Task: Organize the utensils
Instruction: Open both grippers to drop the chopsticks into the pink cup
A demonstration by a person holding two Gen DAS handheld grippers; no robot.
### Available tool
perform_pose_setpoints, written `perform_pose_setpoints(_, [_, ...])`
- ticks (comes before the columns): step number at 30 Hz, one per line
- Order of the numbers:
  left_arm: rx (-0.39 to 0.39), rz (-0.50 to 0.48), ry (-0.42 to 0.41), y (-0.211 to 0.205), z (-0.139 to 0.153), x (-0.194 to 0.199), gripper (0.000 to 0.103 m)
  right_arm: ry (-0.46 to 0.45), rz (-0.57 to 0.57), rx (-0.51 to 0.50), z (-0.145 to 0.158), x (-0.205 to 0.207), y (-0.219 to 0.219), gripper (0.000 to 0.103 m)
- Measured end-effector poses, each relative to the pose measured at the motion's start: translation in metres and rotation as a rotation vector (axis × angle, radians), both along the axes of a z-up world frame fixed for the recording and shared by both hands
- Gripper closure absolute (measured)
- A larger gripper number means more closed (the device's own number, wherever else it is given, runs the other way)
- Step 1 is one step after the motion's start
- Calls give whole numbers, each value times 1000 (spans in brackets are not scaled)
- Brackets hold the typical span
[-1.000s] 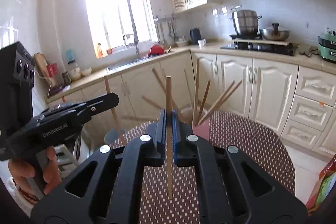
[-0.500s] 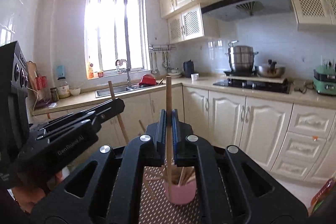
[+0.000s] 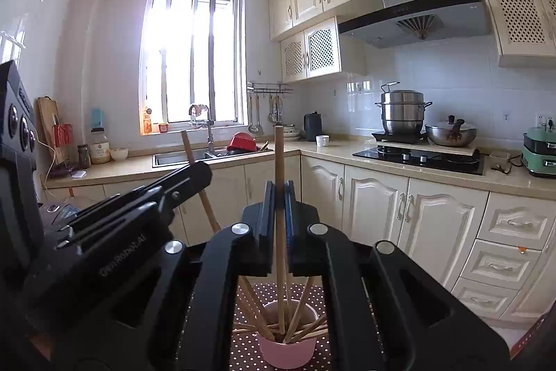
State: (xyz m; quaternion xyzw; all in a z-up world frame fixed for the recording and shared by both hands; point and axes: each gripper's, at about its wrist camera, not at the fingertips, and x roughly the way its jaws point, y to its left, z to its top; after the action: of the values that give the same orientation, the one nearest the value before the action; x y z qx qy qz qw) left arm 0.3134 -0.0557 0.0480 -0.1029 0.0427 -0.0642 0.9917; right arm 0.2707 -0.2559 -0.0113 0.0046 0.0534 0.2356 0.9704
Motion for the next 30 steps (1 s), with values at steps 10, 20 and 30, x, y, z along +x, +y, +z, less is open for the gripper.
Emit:
perform_pose_setpoints(10, [30, -11, 86, -2, -32, 18, 97, 65, 25, -24, -22, 9, 1, 97])
perform_pose_setpoints(20, [149, -12, 133, -7, -36, 26, 87, 144, 41, -102, -49, 18, 6, 97])
perform_pose_setpoints(30, [160, -17, 182, -1, -41, 22, 43, 201, 28, -91, -64, 19, 1, 96])
